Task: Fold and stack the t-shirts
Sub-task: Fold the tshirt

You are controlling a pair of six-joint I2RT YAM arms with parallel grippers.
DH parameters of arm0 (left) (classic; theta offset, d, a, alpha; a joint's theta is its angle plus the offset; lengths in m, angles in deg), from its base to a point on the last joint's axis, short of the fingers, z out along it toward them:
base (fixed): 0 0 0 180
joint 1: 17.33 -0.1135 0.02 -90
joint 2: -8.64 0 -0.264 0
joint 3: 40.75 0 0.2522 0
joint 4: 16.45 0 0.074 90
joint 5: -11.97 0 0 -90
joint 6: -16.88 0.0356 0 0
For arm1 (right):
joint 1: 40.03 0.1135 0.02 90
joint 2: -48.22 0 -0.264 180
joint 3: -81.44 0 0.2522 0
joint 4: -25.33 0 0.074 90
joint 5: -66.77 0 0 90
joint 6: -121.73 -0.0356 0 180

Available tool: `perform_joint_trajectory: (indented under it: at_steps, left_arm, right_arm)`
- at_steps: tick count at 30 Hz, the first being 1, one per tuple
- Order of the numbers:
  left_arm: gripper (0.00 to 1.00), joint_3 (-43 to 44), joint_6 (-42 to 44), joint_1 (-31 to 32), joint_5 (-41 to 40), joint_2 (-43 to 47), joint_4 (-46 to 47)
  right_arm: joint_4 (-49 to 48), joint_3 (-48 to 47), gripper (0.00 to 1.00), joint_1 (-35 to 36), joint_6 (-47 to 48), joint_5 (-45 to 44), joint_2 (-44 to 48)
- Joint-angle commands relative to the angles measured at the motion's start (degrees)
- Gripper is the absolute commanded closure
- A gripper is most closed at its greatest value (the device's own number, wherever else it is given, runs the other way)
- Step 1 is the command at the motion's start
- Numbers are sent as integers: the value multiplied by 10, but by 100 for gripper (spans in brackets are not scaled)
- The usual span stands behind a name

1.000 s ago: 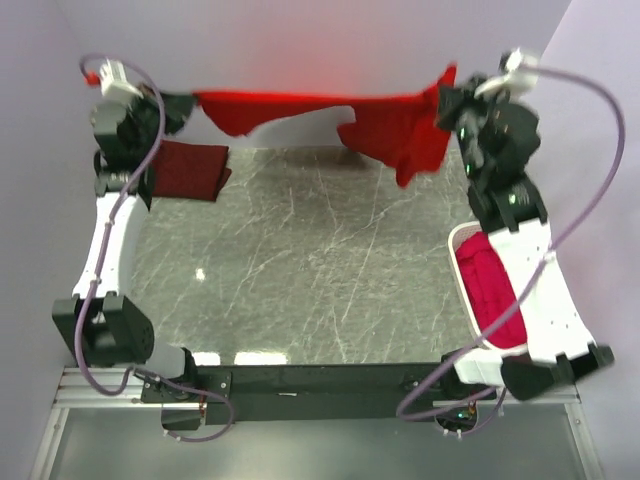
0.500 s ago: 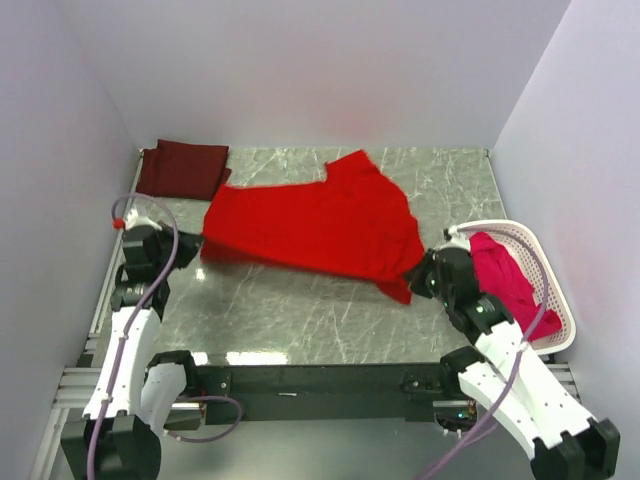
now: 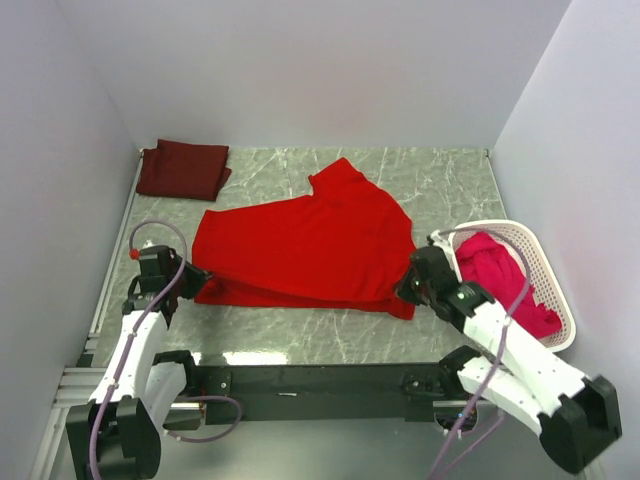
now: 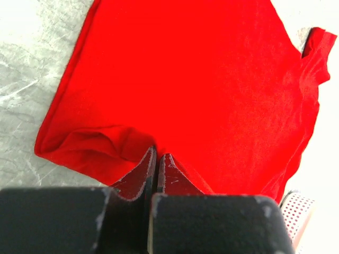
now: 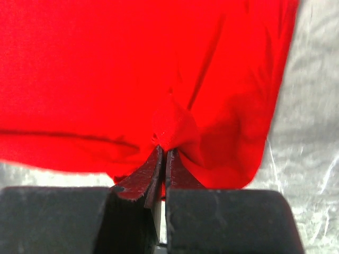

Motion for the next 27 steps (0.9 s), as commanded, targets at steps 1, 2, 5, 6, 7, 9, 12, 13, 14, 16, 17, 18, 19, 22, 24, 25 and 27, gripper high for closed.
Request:
perform_joint_trajectory:
  at_steps: [1,2,5,6,7,9,12,13,14,16,17,18,19,22,24,25,27]
  left_arm:
    - [99,6,-16,-4,-19,2,-13]
    - [99,13,-21,-3,-23,-2,-23]
    - [99,24,-29,-3,-13,1,-43]
    - [99,27,-31,-4,-16,14,-48]
    - [99,28,-31,-3,-18,19,-51]
    - [99,40,-31,-3,-23,29,-63]
    - [99,60,-35,-3,-37,16,-75]
    - [99,63,-38,-3,-33,10,-72]
    - [99,65,-47,-4,-33,4,-59]
    - [99,73,-52,-3,-26,-17,-35]
    - [99,86,-51,-3,-26,-39,-18]
    - [99,98,-50,-4,-28,-55,24]
    - [99,109,-46,-3,-31,-75,58]
    - [99,254,-28,-8,-33,-205,121]
    - [99,335,-19,-9,-16,-300,161]
    - [99,380,-11,-9,-5,-331,202]
    - [99,559,5,-10,23,-433,191]
  right_arm:
    - [-29,-73,100,8,22,-51,-65]
    - [-30,-103,100,8,26,-68,-105]
    - [-33,-145,100,9,39,-91,-152]
    - [-35,-153,100,8,45,-90,-159]
    - [-38,-158,100,8,46,-89,-165]
    - [-35,-174,100,6,51,-95,-180]
    - [-40,-187,100,5,64,-89,-202]
    - [-37,-194,100,5,67,-91,-211]
    - [-33,-212,100,-2,69,-94,-230]
    - [-46,-231,100,-17,82,-80,-246]
    - [-68,-256,100,-43,87,-71,-262]
    - [-75,-276,100,-59,99,-56,-276]
    - [-79,-301,100,-76,105,-44,-295]
    - [-121,-429,100,-133,135,-8,-382]
    - [-164,-546,100,-154,161,-3,-447]
    - [-166,-598,100,-159,168,12,-471]
    - [-146,-788,100,-164,195,24,-549]
